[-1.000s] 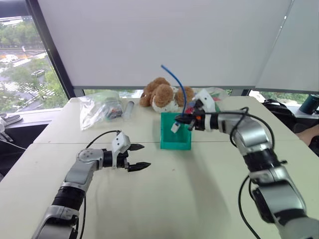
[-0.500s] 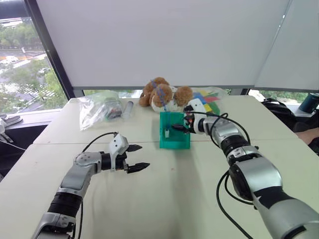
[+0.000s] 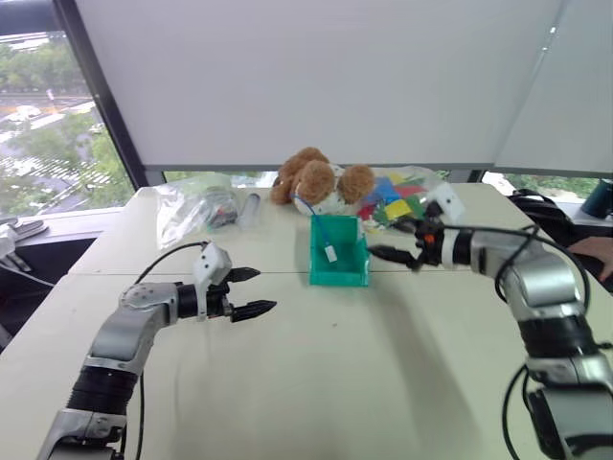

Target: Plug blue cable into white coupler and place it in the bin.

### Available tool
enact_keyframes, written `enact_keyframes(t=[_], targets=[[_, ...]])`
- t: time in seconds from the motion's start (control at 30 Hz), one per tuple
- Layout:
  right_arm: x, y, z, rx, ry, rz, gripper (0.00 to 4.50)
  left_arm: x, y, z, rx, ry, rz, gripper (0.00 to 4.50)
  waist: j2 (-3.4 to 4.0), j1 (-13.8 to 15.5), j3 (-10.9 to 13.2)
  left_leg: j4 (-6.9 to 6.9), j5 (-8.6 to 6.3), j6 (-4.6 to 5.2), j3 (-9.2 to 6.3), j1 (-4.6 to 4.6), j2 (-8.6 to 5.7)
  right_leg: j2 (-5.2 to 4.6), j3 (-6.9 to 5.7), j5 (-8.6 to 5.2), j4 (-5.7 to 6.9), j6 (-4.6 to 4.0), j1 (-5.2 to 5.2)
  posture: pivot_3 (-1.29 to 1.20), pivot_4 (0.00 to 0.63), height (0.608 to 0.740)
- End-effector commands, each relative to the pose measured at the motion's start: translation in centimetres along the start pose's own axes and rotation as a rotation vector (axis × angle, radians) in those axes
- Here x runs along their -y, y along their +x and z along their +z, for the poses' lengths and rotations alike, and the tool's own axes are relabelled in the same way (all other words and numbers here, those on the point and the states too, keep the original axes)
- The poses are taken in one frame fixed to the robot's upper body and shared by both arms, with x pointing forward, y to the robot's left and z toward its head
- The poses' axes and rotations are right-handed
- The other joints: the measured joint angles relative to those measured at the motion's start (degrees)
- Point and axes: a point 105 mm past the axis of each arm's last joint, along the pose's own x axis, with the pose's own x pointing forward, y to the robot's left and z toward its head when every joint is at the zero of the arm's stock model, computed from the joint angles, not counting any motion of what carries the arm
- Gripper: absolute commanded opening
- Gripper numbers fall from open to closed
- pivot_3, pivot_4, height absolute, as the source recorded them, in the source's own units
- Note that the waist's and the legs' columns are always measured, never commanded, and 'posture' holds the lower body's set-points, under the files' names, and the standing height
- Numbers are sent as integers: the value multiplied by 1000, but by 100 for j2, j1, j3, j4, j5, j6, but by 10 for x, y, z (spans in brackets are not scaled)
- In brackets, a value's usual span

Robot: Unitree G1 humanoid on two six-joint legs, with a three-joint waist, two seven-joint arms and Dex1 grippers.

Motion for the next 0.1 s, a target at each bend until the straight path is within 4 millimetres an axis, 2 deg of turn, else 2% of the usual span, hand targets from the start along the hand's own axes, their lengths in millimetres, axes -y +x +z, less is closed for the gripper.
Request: enact_keyframes(t=[0.03,0.1], targets=[[-35,-37,3,-3,-35,27,4480,-9,-19,26,56,39,67,4500,-7,3,4,8,-2,2,-4,4,4,5,0,0,1,0,8,0,150,740],[-42,-46,-4,-23,-5,0,4480,-7,-23,27,53,30,67,4500,-12,-11,8,17,-2,3,-3,9,8,7,2,0,4,1,13,0,150,740]])
